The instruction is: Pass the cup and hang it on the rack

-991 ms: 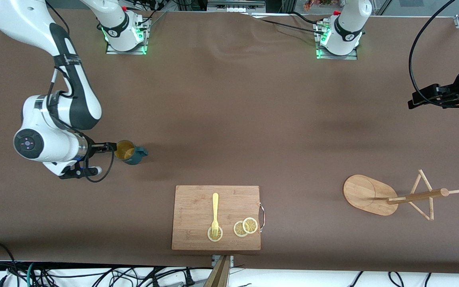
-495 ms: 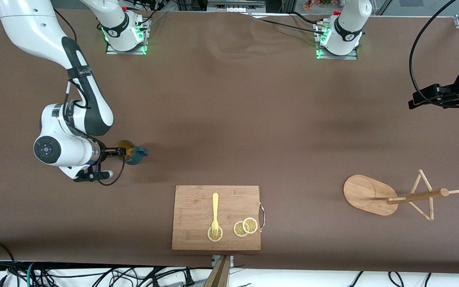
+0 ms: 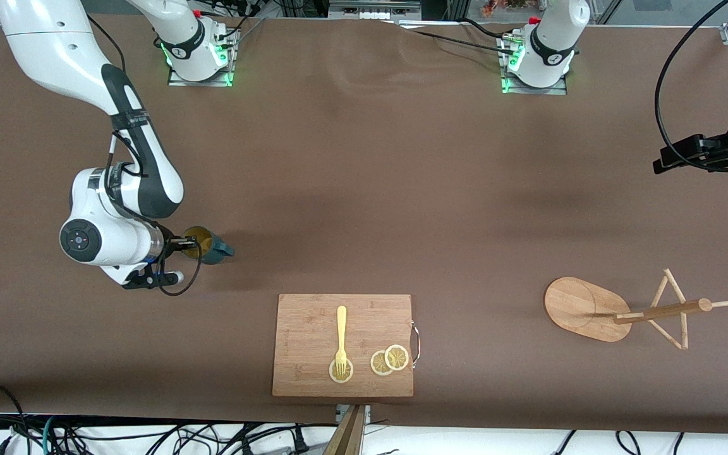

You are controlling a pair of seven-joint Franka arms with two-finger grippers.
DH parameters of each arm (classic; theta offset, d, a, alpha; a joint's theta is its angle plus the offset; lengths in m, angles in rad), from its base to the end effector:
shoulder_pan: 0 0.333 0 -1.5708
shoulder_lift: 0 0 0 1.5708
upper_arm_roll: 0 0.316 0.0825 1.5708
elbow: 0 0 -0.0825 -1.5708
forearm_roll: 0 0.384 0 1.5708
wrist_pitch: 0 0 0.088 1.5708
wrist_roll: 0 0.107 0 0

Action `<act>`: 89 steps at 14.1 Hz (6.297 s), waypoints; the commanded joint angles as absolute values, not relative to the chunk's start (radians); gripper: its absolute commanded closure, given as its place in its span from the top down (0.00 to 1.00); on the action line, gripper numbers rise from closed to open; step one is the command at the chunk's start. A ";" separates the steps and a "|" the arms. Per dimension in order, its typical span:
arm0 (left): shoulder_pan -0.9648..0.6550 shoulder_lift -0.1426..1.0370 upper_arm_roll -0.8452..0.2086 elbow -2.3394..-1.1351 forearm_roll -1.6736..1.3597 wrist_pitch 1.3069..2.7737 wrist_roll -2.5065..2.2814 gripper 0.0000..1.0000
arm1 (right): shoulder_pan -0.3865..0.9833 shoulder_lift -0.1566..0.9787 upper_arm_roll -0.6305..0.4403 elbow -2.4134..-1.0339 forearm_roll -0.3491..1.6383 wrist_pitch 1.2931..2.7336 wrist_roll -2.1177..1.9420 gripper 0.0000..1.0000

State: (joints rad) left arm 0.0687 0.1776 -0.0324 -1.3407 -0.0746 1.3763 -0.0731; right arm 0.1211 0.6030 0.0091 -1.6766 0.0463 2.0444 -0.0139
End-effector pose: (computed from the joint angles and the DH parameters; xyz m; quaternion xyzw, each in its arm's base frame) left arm 0.5880 0.0142 0.6141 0.9954 0.0500 -0.0715 0.0386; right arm 0.6473 0.0868 0.2347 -0.9912 -0.0581 0.1184 0.0150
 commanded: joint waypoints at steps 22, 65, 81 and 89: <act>0.093 0.262 -0.043 -1.388 -0.035 1.279 0.523 1.00 | 0.848 0.934 0.028 -1.150 0.120 2.154 0.561 0.00; -0.126 0.587 -0.084 -2.332 -1.673 1.994 2.763 1.00 | 0.395 0.172 -0.307 -1.446 0.144 1.569 0.154 1.00; -0.164 0.623 -0.089 -2.341 -1.767 1.987 2.870 0.00 | 0.023 -0.011 -0.008 -1.580 0.018 1.537 0.038 1.00; -0.098 0.510 -0.083 -2.342 -1.692 1.982 2.431 0.00 | 0.023 0.018 -0.006 -1.550 0.031 1.549 0.035 1.00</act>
State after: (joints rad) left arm -0.1348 0.5880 -0.0809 -2.3229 -1.7270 1.9892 2.5684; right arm 0.0428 -0.0059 -0.0271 -1.6016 0.0301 1.5612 0.0556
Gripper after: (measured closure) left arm 0.789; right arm 0.000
